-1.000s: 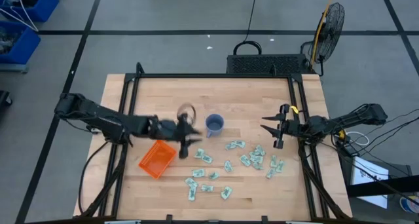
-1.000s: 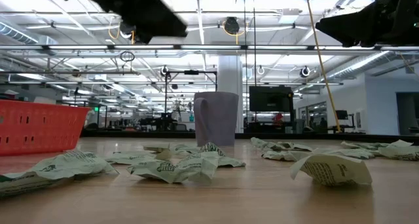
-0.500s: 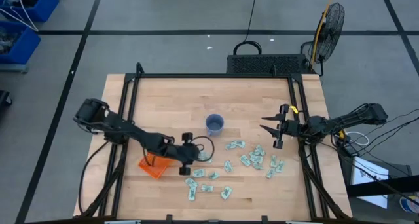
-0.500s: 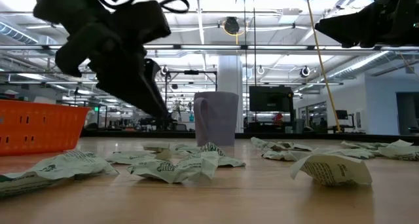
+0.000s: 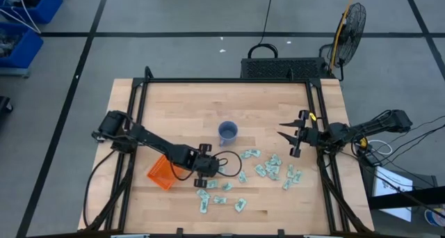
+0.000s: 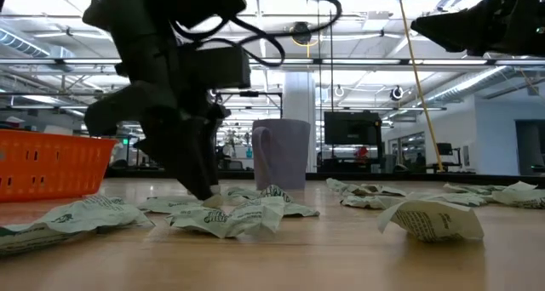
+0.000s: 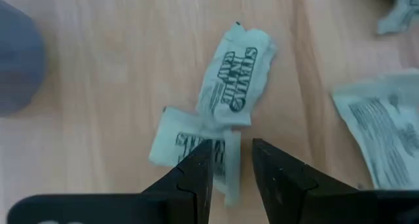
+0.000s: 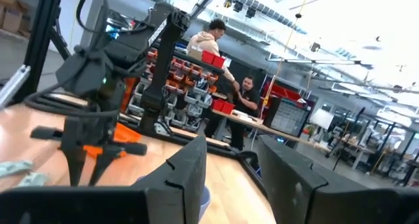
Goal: Pick and place Stevia / Truvia into bins
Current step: Put the green stevia packet into the orange basket
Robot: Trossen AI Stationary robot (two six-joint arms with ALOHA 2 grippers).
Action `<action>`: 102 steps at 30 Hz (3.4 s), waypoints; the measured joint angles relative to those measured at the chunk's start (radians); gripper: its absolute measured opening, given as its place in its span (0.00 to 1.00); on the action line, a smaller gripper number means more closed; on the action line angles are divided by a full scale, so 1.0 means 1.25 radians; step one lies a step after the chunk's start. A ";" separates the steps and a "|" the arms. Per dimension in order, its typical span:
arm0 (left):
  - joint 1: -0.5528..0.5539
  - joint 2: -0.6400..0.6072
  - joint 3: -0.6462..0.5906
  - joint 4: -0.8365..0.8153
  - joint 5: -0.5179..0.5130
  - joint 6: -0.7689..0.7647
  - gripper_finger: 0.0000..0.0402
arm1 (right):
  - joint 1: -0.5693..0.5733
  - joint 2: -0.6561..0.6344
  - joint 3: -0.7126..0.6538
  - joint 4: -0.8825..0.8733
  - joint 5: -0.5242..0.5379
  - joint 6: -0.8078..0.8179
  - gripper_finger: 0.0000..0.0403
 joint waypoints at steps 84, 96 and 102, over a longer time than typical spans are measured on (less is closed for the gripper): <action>-0.140 -0.374 0.009 -0.478 -0.184 -0.566 0.33 | -0.004 1.295 0.729 -0.071 -0.171 0.502 0.32; -0.139 -0.375 0.129 -0.518 -0.269 -0.460 0.33 | 0.007 1.408 0.805 -0.074 -0.160 0.466 0.27; -0.141 -0.375 0.129 -0.538 -0.272 -0.433 0.33 | 0.007 1.410 0.803 -0.039 -0.174 0.409 0.03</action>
